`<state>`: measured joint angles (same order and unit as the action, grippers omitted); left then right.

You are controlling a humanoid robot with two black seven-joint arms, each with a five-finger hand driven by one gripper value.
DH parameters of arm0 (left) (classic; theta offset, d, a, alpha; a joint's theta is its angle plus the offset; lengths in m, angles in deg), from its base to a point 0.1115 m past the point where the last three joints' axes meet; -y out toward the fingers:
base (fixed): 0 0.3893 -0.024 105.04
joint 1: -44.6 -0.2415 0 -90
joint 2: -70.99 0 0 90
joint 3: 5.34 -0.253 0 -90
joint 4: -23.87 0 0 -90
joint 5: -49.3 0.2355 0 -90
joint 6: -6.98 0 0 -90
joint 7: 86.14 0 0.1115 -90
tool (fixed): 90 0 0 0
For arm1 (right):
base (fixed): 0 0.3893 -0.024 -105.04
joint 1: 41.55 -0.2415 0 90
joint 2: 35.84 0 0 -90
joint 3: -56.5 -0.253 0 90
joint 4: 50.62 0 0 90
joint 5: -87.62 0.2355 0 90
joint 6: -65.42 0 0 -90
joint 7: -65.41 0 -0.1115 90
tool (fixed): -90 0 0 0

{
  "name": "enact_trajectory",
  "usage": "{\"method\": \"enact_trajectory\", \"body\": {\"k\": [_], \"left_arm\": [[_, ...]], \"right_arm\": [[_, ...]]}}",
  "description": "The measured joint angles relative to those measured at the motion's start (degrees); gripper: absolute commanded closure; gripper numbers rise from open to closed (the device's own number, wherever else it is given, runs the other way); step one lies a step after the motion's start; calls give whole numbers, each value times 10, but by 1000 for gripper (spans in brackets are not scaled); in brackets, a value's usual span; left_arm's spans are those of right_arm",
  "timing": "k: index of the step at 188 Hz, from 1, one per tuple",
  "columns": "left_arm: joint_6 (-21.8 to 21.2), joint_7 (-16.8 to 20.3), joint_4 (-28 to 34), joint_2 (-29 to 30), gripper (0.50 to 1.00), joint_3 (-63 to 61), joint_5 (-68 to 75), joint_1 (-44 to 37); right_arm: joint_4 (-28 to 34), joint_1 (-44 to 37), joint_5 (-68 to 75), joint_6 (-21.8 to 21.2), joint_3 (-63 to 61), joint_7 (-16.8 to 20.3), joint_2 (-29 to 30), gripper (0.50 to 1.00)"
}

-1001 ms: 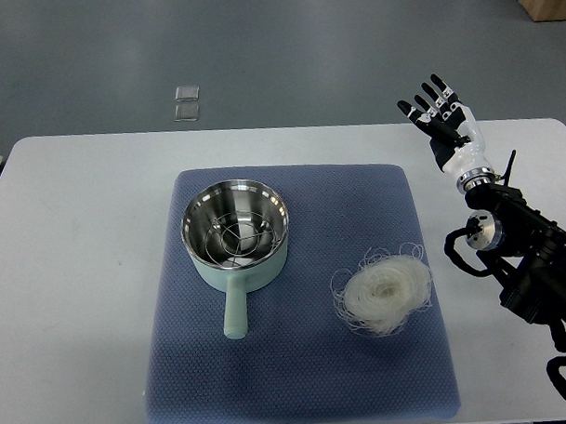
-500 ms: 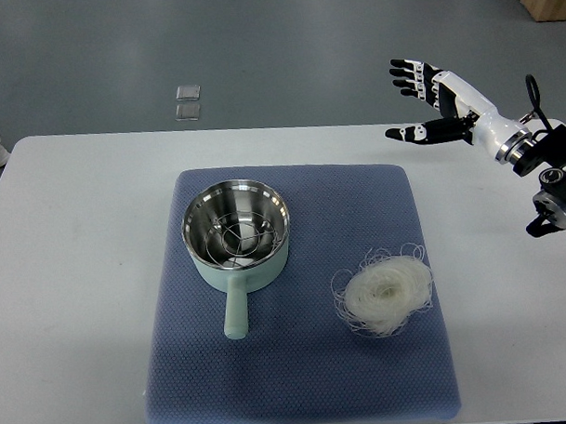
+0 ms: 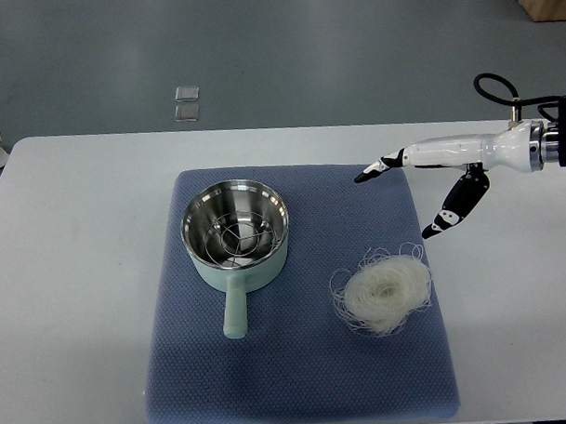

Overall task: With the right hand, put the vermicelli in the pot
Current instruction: 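Move the right hand over the white vermicelli bundle, fingers open, then lower the right hand and close its fingers around the vermicelli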

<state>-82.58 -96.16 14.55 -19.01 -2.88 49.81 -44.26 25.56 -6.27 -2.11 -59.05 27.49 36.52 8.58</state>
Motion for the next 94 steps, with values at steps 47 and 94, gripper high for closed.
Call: {"method": "enact_trajectory", "body": {"k": [47, 94], "left_arm": [[0, 0, 0, 0, 500, 0, 0, 0], [0, 0, 0, 0, 500, 0, 0, 0]], "right_arm": [[10, -34, -67, 7, 95, 5, 7, 579], [11, -4, -82, 12, 109, 6, 28, 579]]}}
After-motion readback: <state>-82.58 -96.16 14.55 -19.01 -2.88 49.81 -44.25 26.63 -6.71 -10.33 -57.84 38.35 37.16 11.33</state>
